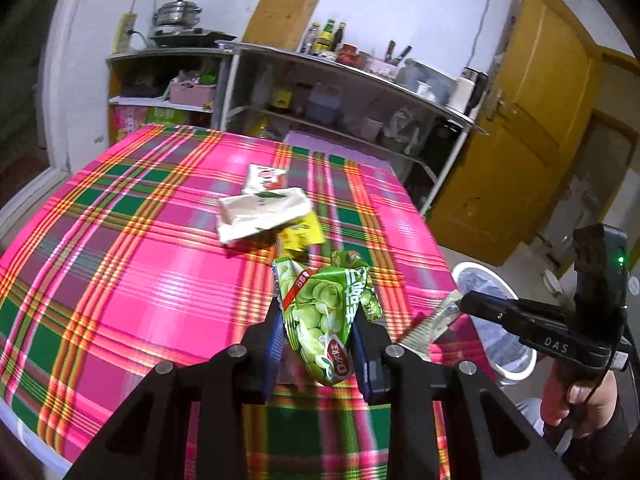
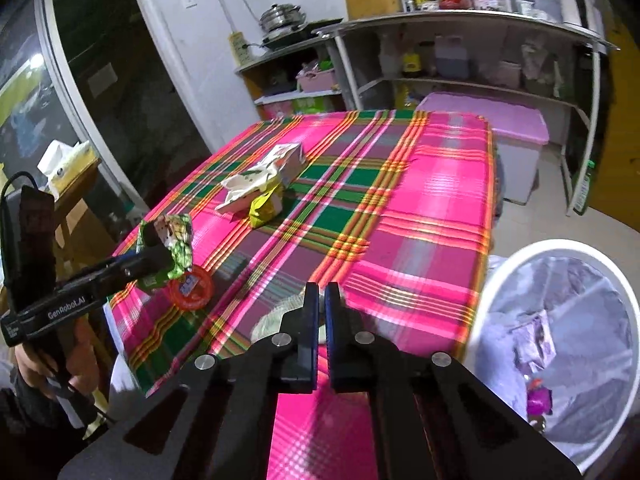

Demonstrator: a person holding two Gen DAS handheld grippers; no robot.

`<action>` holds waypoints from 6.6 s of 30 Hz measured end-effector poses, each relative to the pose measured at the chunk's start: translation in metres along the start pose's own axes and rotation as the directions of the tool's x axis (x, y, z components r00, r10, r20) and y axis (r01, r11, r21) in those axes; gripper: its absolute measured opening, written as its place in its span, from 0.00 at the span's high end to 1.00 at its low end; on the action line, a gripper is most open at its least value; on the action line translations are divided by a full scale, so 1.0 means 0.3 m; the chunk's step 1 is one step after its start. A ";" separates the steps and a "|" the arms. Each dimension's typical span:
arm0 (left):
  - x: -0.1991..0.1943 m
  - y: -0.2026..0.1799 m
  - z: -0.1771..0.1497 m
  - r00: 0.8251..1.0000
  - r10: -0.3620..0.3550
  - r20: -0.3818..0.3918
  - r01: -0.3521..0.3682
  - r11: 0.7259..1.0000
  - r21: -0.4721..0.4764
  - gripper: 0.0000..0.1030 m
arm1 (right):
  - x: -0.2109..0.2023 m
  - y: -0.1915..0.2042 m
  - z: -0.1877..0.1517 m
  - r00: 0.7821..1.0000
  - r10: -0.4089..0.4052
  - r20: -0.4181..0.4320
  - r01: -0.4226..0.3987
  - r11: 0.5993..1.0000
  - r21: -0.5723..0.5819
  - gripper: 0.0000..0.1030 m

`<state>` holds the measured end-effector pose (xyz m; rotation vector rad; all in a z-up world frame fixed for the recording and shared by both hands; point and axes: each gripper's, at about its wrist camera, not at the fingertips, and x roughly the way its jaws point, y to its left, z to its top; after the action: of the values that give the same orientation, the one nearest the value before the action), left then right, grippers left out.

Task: Collect trash
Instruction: 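Grasp and lift the beige wrapper with the right tool while the left tool holds the green bag, then carry the green snack bag and beige wrapper over the trash bin, then open both tools to drop the green bag and beige wrapper into the bin, then move both tools back over the table toward the clear cup and red lid, then grasp the clear cup with the left tool while the right tool approaches the red lid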

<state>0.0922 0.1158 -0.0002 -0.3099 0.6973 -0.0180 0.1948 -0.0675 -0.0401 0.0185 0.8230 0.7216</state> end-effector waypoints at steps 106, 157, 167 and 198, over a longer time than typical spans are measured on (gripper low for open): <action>0.399 -0.745 -0.117 0.946 -0.198 -0.258 0.270 0.920 0.285 0.70 | -0.316 -0.475 -0.248 0.954 -0.297 0.031 0.280 0.926 0.254 0.75; 0.132 -0.529 -0.075 0.981 -0.165 -0.101 0.184 0.955 0.231 0.60 | -0.336 -0.144 -0.176 0.971 -0.214 0.103 0.205 0.974 0.097 0.55; 0.044 -0.364 -0.090 0.997 -0.077 -0.033 0.081 0.980 0.180 0.60 | -0.278 -0.037 -0.163 0.986 -0.145 0.081 0.143 0.989 0.029 0.55; 0.138 0.083 -0.113 0.988 0.136 -0.076 -0.141 0.988 -0.064 0.46 | -0.081 0.119 -0.022 0.997 -0.065 0.036 0.067 0.994 -0.083 0.44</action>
<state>0.1004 0.1255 -0.0579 -0.3282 0.7908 0.1286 0.1586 -0.0562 -0.0184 -0.0721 0.7573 0.6913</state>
